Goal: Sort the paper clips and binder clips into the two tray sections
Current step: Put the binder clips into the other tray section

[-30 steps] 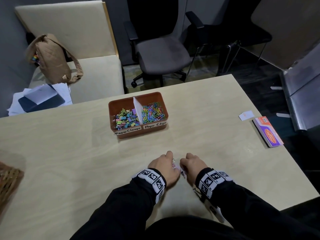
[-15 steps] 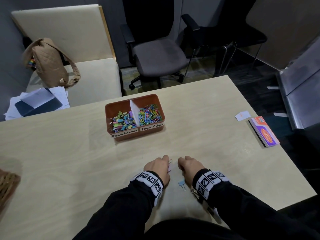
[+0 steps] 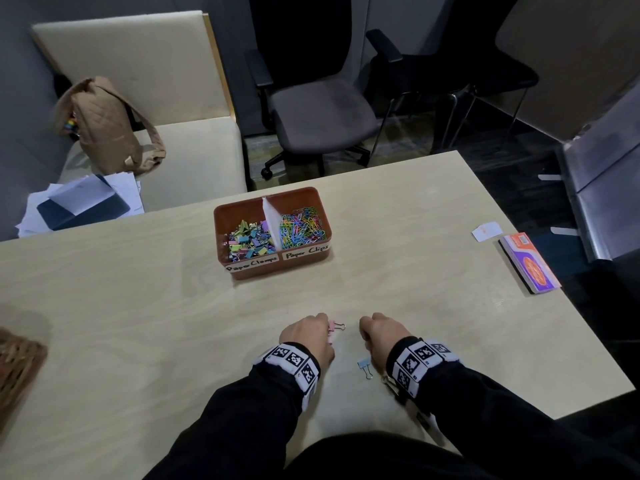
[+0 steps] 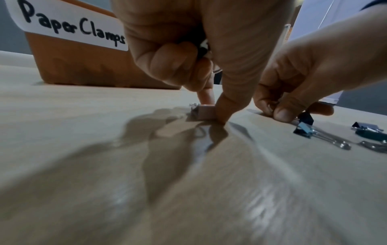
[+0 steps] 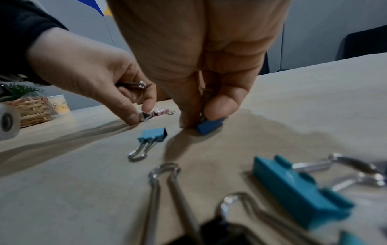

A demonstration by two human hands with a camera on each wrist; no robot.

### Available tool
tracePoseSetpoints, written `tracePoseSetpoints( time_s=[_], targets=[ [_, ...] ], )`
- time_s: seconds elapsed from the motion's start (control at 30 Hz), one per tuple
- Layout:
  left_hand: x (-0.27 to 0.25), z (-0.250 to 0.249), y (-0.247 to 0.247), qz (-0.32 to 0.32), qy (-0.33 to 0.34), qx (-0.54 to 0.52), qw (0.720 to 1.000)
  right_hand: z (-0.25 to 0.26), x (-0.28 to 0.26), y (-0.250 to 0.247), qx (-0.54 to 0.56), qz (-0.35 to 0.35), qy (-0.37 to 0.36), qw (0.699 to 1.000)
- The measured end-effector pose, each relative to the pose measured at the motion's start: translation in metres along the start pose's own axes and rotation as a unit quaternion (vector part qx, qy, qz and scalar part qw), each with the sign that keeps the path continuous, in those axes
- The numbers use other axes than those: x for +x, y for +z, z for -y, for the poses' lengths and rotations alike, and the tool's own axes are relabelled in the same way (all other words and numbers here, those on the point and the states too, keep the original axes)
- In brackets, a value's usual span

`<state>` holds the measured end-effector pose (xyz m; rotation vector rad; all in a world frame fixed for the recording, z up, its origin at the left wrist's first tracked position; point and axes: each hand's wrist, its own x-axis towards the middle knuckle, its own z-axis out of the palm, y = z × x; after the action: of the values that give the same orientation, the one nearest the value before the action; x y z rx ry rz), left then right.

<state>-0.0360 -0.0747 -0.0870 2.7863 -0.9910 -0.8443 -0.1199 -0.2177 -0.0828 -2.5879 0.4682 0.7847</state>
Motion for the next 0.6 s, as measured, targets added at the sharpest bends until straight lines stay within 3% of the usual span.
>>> tracePoseSetpoints(
  time_s=[0.1, 0.23, 0.37, 0.43, 0.6],
  targets=[
    [-0.005, 0.008, 0.002, 0.014, -0.01, -0.017, 1.0, -0.001, -0.001, 0.001, 0.024, -0.008, 0.007, 1.0],
    [-0.015, 0.023, 0.007, 0.007, -0.025, -0.028, 0.999, -0.001, 0.0, -0.009, 0.149, -0.071, 0.06, 0.984],
    [-0.022, 0.03, 0.008, -0.004, -0.038, -0.043, 0.998, 0.011, -0.005, -0.032, 0.415, -0.056, 0.084, 0.904],
    [-0.021, 0.033, 0.008, -0.017, -0.036, -0.067, 0.997, 0.023, -0.005, -0.045, 0.446, -0.034, 0.052, 0.893],
    [-0.019, 0.041, 0.007, -0.017, -0.053, -0.053, 0.997, 0.076, 0.02, -0.084, 0.432, -0.015, -0.005, 0.902]
  ],
)
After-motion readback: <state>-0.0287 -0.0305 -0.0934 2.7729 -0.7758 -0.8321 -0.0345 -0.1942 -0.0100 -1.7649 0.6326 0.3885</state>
